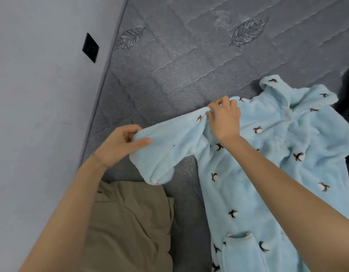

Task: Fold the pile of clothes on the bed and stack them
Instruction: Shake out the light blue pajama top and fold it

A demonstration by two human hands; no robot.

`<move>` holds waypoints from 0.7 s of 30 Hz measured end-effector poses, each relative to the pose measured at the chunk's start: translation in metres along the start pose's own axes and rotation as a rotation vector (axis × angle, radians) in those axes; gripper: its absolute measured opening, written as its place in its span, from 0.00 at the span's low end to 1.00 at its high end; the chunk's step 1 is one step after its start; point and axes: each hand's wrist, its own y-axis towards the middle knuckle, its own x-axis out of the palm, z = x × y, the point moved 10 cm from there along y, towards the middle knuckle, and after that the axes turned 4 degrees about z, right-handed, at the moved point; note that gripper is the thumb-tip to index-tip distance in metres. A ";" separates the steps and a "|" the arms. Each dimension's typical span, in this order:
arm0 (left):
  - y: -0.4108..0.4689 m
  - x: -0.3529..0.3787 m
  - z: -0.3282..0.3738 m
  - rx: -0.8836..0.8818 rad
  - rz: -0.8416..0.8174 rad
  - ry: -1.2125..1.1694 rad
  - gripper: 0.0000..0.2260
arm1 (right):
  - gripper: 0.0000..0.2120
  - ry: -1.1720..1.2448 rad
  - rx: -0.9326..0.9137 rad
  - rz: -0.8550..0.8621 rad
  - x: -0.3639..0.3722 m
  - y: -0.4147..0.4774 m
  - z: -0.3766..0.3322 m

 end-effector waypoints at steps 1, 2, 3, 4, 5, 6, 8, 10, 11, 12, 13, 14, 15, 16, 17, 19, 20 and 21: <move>-0.002 -0.002 0.004 -0.022 -0.032 -0.016 0.19 | 0.11 -0.011 0.019 -0.008 0.000 0.002 0.002; -0.003 -0.002 0.001 -0.067 -0.079 0.002 0.17 | 0.11 -0.007 0.042 -0.008 -0.001 0.005 0.004; -0.004 -0.003 -0.006 -0.128 -0.127 0.053 0.15 | 0.10 0.007 0.063 0.001 -0.003 0.008 0.007; -0.006 -0.003 -0.016 -0.183 -0.177 0.118 0.13 | 0.09 0.024 0.080 0.020 -0.006 0.009 0.010; -0.009 -0.003 -0.027 -0.236 -0.222 0.197 0.10 | 0.08 0.043 0.094 0.042 -0.009 0.010 0.011; -0.011 -0.005 -0.040 -0.274 -0.249 0.283 0.08 | 0.08 0.065 0.108 0.057 -0.011 0.010 0.012; -0.009 -0.015 -0.060 -0.287 -0.203 0.402 0.11 | 0.10 0.099 0.129 0.054 -0.012 0.007 0.014; -0.004 -0.031 -0.066 -0.206 -0.015 0.419 0.14 | 0.10 0.098 0.125 0.032 -0.011 0.006 0.013; -0.004 -0.041 -0.065 -0.164 0.111 0.398 0.14 | 0.10 0.082 0.116 0.018 -0.009 0.006 0.012; -0.005 -0.052 -0.065 -0.131 0.235 0.382 0.14 | 0.09 0.060 0.107 0.003 -0.007 0.007 0.010; -0.007 -0.060 -0.064 -0.097 0.337 0.387 0.13 | 0.09 0.043 0.096 -0.011 -0.004 0.007 0.008; -0.009 -0.066 -0.061 -0.053 0.411 0.415 0.13 | 0.09 0.039 0.086 -0.019 -0.002 0.008 0.005; -0.011 -0.070 -0.059 -0.005 0.456 0.448 0.13 | 0.10 0.045 0.078 -0.021 -0.001 0.008 0.001; -0.012 -0.072 -0.058 0.027 0.471 0.475 0.12 | 0.10 0.057 0.075 -0.021 0.001 0.008 -0.002; -0.012 -0.072 -0.061 0.019 0.459 0.495 0.13 | 0.10 0.066 0.078 -0.018 0.002 0.008 -0.003; -0.011 -0.066 -0.079 -0.089 0.350 0.596 0.24 | 0.11 0.062 0.092 -0.024 0.005 0.008 -0.003; -0.013 -0.061 -0.093 -0.158 0.288 0.693 0.32 | 0.11 0.050 0.094 -0.032 0.007 0.008 -0.001; -0.017 -0.058 -0.106 -0.205 0.258 0.780 0.39 | 0.11 0.034 0.088 -0.038 0.009 0.007 -0.001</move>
